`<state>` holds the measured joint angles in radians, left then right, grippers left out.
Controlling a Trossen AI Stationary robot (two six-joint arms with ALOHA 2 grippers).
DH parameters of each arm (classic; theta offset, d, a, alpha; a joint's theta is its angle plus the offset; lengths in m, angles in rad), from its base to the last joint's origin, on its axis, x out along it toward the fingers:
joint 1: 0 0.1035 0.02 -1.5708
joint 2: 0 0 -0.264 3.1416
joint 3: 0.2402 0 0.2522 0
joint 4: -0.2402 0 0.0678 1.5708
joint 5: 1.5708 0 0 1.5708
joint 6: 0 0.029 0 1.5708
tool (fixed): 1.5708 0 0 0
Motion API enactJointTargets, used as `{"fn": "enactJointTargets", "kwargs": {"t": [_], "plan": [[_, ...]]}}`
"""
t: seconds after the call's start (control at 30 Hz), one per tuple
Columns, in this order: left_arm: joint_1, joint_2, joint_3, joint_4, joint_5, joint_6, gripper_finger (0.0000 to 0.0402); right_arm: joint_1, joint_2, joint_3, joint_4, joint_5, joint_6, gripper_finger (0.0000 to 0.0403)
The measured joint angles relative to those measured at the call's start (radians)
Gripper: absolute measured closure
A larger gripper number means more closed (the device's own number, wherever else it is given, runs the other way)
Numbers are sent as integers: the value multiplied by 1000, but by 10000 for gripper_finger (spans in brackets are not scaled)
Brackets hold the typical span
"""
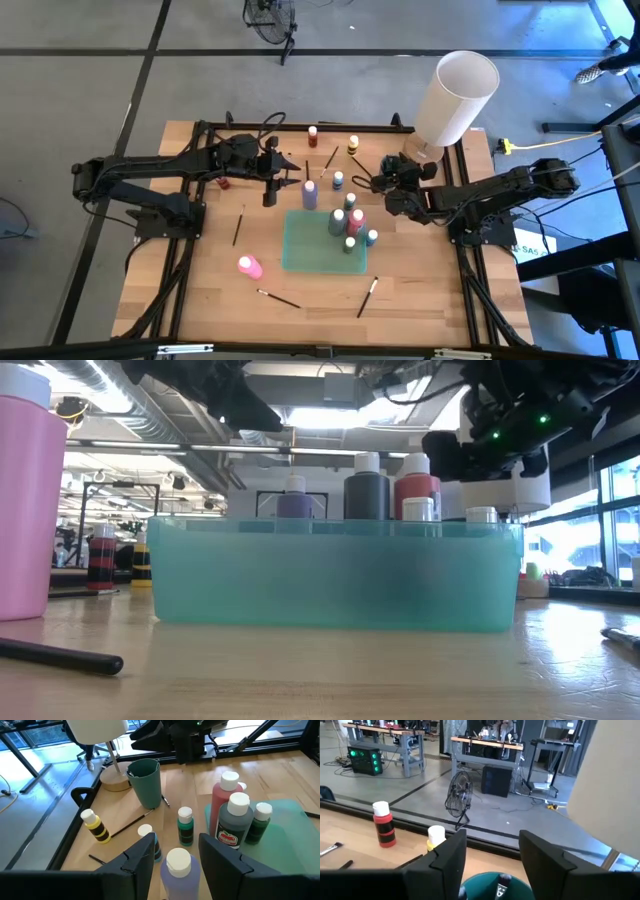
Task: Pick & Place Paint Supplies
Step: Put the big blue paint bottle into the light green bin
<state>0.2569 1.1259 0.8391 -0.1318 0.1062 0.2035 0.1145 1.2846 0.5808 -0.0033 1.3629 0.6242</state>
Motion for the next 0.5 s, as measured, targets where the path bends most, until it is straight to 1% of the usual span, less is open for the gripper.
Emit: {"fn": "enactJointTargets", "kwargs": {"t": [0.13,0.2,0.3,0.37,0.5], "plan": [[0,0,0,0,0,0,253,31,-1,0,110,53,-128,217],[0,0,0,0,0,0,253,53,-9,0,191,71,-224,217],[0,0,0,0,0,-5,253,97,-25,0,337,72,-392,217],[0,0,0,0,0,-8,253,133,-35,1,439,38,-507,217],[-10,0,7,-3,0,1,253,225,-52,1,584,-96,-675,217]]}}
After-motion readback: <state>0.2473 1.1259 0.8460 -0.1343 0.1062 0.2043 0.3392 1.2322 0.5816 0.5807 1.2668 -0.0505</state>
